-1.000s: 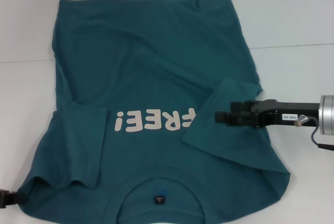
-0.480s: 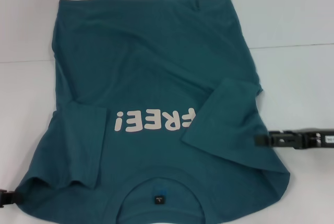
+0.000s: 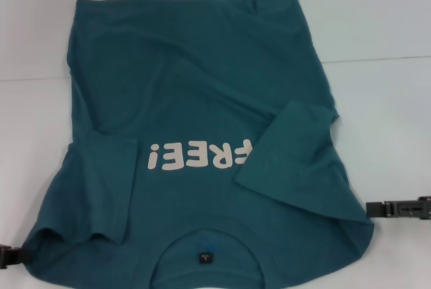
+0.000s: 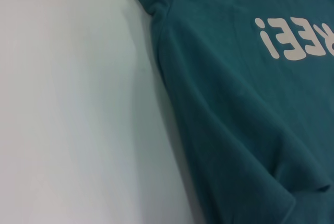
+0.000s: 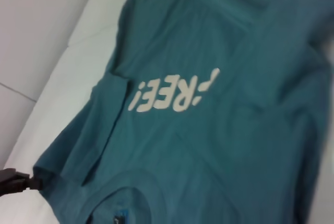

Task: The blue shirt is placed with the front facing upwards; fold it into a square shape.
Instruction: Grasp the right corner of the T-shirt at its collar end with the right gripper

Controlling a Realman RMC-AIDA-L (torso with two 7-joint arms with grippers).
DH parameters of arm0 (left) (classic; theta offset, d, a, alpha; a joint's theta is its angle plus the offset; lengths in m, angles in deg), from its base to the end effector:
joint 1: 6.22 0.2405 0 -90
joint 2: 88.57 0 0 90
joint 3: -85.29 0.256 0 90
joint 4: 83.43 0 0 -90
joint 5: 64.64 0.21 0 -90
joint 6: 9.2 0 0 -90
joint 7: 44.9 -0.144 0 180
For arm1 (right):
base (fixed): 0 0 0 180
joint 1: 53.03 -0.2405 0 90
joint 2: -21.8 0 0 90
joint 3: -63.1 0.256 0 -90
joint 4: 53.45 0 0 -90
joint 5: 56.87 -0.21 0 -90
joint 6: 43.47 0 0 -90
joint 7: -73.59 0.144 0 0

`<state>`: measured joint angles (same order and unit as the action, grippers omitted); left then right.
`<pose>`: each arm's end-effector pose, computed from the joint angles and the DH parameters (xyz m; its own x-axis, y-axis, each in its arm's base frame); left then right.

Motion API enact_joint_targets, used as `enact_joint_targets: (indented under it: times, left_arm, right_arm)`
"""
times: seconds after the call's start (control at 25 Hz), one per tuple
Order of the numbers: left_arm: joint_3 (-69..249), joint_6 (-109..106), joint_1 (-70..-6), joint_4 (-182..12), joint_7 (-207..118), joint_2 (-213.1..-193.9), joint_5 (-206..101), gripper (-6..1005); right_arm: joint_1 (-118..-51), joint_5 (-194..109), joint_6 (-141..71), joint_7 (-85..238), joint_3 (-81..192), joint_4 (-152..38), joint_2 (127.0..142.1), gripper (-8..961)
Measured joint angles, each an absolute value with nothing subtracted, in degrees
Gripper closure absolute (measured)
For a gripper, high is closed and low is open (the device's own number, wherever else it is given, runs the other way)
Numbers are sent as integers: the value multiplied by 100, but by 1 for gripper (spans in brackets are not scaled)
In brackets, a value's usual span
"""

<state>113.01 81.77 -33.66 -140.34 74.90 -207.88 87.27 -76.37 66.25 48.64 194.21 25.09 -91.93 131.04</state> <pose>-0.3446 0.3014 0.0608 0.4114 0.8869 0.2100 0.8907 -0.3424 -0.2989 0.3428 0.2955 0.0661 0.2849 -0.8795 -0.3812 -0.9475 -0.3186 0.0269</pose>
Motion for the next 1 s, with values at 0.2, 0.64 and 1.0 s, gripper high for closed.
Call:
enact_joint_targets:
  times: [0.2, 0.64, 1.0]
  left_arm:
    - [11308, 8177, -3362, -14031, 7490, -20793, 8723, 992]
    - [11307, 8176, -3346, -14029, 7483, -20793, 8723, 993]
    - [11314, 8176, -3348, -14029, 7476, -20793, 8723, 993]
  right_arm:
    - [-7606, 6914, 4899, 19547, 2740, -9171, 13095, 45]
    - [-7722, 7272, 4784, 19680, 2741, -9116, 13206, 46]
    - [-7853, 7312, 4626, 19699, 2721, -8982, 13237, 48]
